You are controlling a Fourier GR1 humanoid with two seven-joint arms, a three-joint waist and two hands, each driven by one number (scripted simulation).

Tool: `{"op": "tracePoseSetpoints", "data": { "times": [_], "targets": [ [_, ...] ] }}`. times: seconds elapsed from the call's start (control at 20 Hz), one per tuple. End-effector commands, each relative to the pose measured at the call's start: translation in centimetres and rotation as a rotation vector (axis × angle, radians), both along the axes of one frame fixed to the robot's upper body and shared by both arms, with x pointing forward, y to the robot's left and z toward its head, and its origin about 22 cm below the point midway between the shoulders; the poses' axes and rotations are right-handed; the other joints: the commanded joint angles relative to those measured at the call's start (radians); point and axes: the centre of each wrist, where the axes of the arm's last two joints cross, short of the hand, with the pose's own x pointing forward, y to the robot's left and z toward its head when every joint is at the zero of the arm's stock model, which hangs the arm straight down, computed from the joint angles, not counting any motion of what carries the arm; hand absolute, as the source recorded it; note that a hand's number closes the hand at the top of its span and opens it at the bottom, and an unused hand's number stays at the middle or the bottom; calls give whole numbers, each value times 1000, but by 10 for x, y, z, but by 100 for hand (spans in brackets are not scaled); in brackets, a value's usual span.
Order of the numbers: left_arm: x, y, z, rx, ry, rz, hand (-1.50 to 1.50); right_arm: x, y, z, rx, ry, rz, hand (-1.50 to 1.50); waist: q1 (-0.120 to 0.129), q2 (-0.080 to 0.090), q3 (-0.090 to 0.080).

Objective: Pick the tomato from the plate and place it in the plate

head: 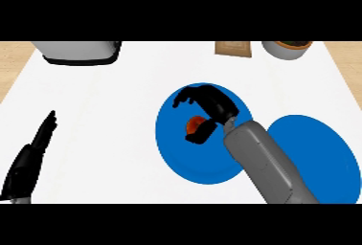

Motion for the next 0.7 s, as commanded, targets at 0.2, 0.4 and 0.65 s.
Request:
{"op": "tracePoseSetpoints", "data": {
  "times": [0.2,0.4,0.65],
  "targets": [
    [-11,11,10,-8,-1,1,0,7,-22,9,314,-6,-121,-150,-3,-4,1],
    [6,3,8,-8,0,8,0,21,-44,12,434,1,-255,-150,-6,0,0],
    [-6,10,0,9,4,2,0,37,-109,17,614,60,-314,-150,-3,2,1]
  ]
}}
